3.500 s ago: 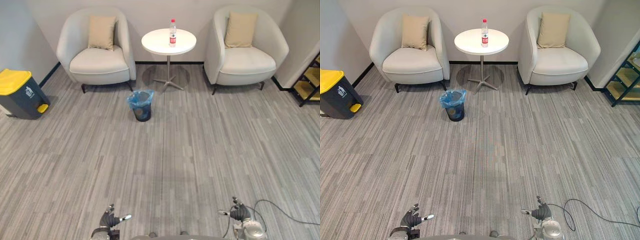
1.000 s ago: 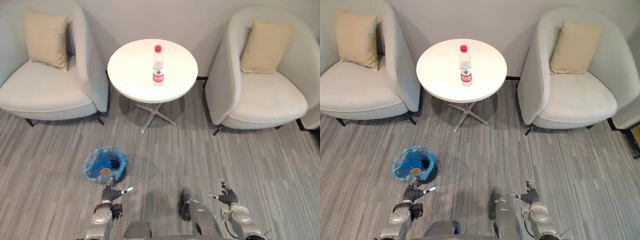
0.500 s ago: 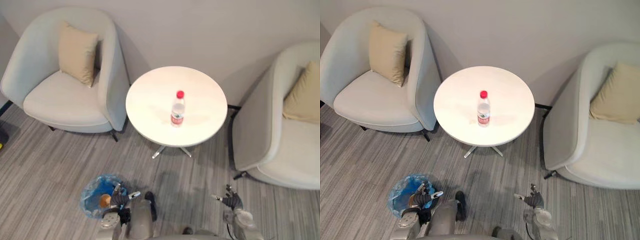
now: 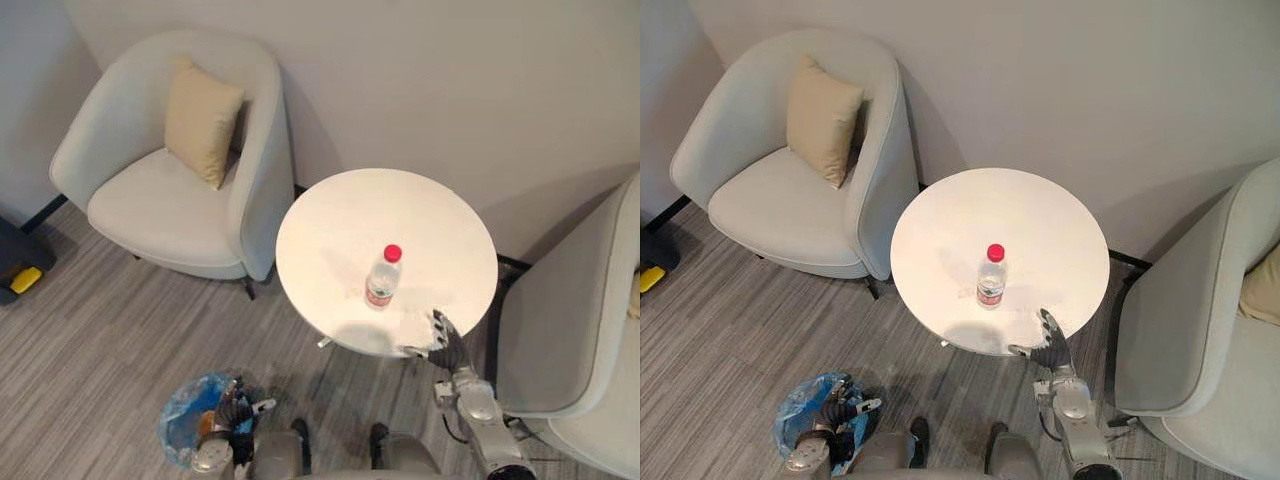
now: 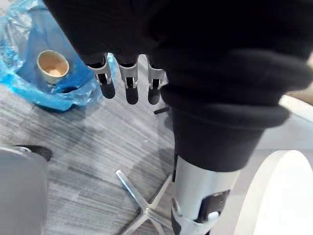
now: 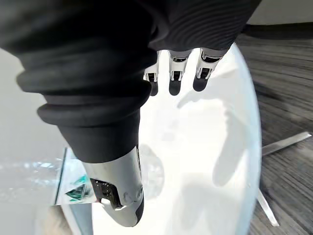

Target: Gather rubbish on tea table into small bin, then transfer packed bag to large trash can.

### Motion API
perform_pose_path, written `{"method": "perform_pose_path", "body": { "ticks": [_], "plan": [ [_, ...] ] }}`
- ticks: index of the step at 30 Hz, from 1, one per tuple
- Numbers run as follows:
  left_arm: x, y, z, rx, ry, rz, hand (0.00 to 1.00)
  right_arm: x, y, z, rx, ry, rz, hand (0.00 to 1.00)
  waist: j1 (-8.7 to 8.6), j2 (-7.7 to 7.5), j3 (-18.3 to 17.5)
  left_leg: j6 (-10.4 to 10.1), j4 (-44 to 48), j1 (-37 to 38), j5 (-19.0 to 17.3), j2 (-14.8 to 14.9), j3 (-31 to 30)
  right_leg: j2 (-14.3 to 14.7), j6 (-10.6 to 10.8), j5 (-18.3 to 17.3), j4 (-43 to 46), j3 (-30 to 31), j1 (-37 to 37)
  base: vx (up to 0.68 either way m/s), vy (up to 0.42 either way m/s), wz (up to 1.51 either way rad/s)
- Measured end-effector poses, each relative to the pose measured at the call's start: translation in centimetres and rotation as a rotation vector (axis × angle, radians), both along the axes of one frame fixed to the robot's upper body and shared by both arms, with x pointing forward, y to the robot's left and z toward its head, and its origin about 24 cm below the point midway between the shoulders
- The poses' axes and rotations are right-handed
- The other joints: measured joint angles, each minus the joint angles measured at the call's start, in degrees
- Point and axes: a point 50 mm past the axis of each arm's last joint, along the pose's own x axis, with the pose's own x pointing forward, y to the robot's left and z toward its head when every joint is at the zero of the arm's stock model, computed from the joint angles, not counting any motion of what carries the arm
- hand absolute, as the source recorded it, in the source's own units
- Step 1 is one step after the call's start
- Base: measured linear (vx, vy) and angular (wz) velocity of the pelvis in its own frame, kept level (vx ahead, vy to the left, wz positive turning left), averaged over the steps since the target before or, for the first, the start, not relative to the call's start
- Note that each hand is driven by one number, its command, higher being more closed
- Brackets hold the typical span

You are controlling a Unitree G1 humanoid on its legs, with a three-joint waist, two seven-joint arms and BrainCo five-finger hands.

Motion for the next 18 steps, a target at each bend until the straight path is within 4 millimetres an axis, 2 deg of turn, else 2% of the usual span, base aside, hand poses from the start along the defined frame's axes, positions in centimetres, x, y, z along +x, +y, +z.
{"method": "perform_pose_path", "body": {
  "ticks": [7,13,18],
  "plan": [
    [-0.7,-0.5,-0.5,-0.008,0.032,-0.034,0.00,0.3,0.5,1.0,-0.060,-0.057,0.038,0.00,0.37,0.46,-1.0,-1.0,-4.9,3.0,1.5,0.4,-2.0,0.4,-0.4,0.4,-4.7,-2.5,4.0,0.10,-0.055,0.17],
    [-1.3,-0.6,-0.7,-0.008,0.045,-0.043,0.00,2.1,0.9,2.3,-0.021,-0.121,0.015,0.00,0.47,0.90,-1.3,-0.8,-8.0,3.3,4.0,-0.3,-3.9,0.0,-0.3,2.0,-8.1,-5.0,5.7,0.00,-0.003,0.20],
    [-1.3,-0.8,-0.8,-0.021,0.046,-0.070,0.00,3.7,0.7,2.2,0.016,-0.116,-0.036,0.00,0.49,1.20,-1.3,-1.1,-10.6,3.1,6.6,-1.0,-6.3,-0.3,-0.4,2.5,-8.6,-7.2,5.6,-0.09,-0.003,0.26]
  ]
}}
